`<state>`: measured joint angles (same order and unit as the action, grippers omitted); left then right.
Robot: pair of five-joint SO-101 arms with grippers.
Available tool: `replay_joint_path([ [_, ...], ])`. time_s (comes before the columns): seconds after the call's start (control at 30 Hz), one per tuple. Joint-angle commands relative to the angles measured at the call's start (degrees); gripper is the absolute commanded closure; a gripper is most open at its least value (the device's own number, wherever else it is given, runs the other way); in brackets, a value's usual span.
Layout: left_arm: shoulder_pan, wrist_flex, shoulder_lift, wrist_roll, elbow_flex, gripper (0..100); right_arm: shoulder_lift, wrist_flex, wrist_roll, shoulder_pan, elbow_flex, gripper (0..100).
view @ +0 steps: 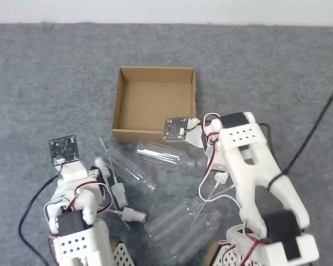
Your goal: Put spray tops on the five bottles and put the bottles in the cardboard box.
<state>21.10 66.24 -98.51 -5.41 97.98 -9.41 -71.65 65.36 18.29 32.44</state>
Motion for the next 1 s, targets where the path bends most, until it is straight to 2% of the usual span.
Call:
replay_joint_path([
  [0.0, 0.00, 0.26, -1.23, 0.00, -1.45, 91, 1.01, 3.56, 0.88, 0.48, -0.88, 63.4],
  [0.27, 0.00, 0.26, -1.23, 0.00, -1.45, 91, 7.87, 6.90, 3.16, -0.48, -1.76, 63.6],
  [0.53, 0.00, 0.26, -1.23, 0.00, -1.45, 91, 12.88, 6.90, 3.16, -5.58, -6.42, 64.0],
  [0.77, 0.00, 0.26, -1.23, 0.00, -1.45, 91, 13.76, 6.90, 2.99, -7.69, -8.09, 82.6],
  [0.97, 0.00, 0.26, -1.23, 0.00, -1.45, 91, 13.41, 6.46, 2.99, -10.95, -9.32, 85.7],
])
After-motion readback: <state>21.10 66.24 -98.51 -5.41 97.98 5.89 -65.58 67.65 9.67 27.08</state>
